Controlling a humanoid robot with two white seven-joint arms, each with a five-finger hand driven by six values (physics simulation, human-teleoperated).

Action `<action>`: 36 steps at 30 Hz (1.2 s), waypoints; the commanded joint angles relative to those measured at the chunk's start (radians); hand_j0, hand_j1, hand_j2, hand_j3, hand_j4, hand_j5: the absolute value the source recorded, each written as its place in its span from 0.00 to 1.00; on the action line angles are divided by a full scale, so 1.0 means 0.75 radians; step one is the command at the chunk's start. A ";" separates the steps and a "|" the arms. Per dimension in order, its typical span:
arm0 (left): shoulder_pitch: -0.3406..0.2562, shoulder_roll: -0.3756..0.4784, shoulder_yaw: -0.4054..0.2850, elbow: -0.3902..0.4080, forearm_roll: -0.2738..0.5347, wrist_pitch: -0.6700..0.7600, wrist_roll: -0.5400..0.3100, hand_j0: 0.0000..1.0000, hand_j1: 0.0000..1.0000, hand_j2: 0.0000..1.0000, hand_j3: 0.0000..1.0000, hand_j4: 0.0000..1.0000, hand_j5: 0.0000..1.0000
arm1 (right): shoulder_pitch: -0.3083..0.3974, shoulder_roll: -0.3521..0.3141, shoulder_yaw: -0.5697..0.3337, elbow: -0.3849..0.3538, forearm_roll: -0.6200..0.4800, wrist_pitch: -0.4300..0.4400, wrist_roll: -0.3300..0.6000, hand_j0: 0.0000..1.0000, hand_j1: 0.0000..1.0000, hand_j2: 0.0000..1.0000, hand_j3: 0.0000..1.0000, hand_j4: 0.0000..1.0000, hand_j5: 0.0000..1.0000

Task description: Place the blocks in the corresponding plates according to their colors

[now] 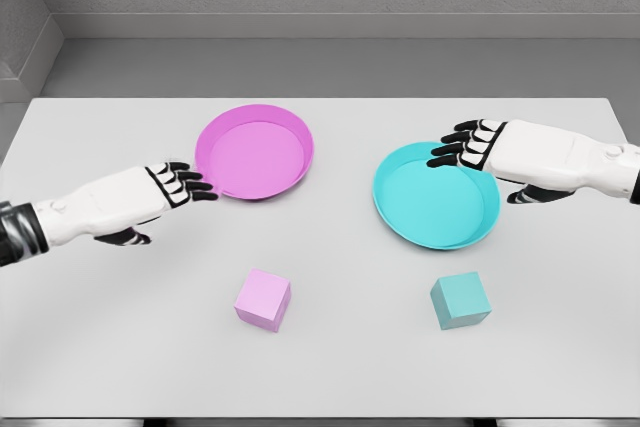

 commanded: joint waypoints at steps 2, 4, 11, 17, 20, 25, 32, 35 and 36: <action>0.000 0.066 -0.029 -0.048 0.000 0.001 -0.052 1.00 1.00 1.00 1.00 1.00 1.00 | 0.002 -0.017 0.001 0.004 -0.009 0.002 -0.001 1.00 1.00 1.00 1.00 1.00 1.00; 0.000 0.077 -0.029 -0.050 0.000 0.001 -0.052 1.00 1.00 1.00 1.00 1.00 1.00 | 0.006 -0.013 0.003 0.004 -0.001 0.002 -0.001 1.00 1.00 1.00 1.00 1.00 1.00; -0.008 0.083 -0.101 -0.124 -0.004 0.001 -0.107 1.00 1.00 1.00 1.00 1.00 1.00 | 0.061 -0.058 0.061 0.053 0.148 0.002 -0.005 1.00 1.00 1.00 1.00 1.00 1.00; -0.010 0.079 -0.140 -0.175 -0.004 0.001 -0.109 1.00 1.00 1.00 1.00 1.00 1.00 | 0.108 -0.068 0.067 0.029 0.191 0.002 -0.003 1.00 1.00 1.00 1.00 1.00 1.00; -0.014 0.062 -0.172 -0.193 -0.021 0.001 -0.125 1.00 1.00 1.00 1.00 1.00 1.00 | 0.108 -0.070 0.095 -0.023 0.228 0.002 0.013 1.00 1.00 1.00 1.00 1.00 1.00; -0.018 0.017 -0.197 -0.226 -0.047 0.001 -0.135 1.00 1.00 1.00 1.00 1.00 1.00 | 0.115 -0.076 0.157 -0.047 0.281 0.002 0.015 1.00 1.00 1.00 1.00 1.00 1.00; -0.020 -0.032 -0.205 -0.226 -0.080 0.001 -0.135 1.00 1.00 1.00 1.00 1.00 1.00 | 0.139 -0.066 0.208 -0.047 0.326 0.002 0.017 1.00 1.00 1.00 1.00 1.00 1.00; -0.057 -0.060 -0.252 -0.224 -0.092 0.001 -0.135 1.00 1.00 1.00 1.00 1.00 1.00 | 0.157 -0.050 0.208 -0.047 0.337 0.002 0.071 1.00 1.00 1.00 1.00 1.00 1.00; -0.057 -0.062 -0.258 -0.226 -0.092 0.001 -0.135 1.00 1.00 1.00 1.00 1.00 1.00 | 0.164 -0.048 0.208 -0.055 0.337 0.002 0.073 1.00 1.00 1.00 1.00 1.00 1.00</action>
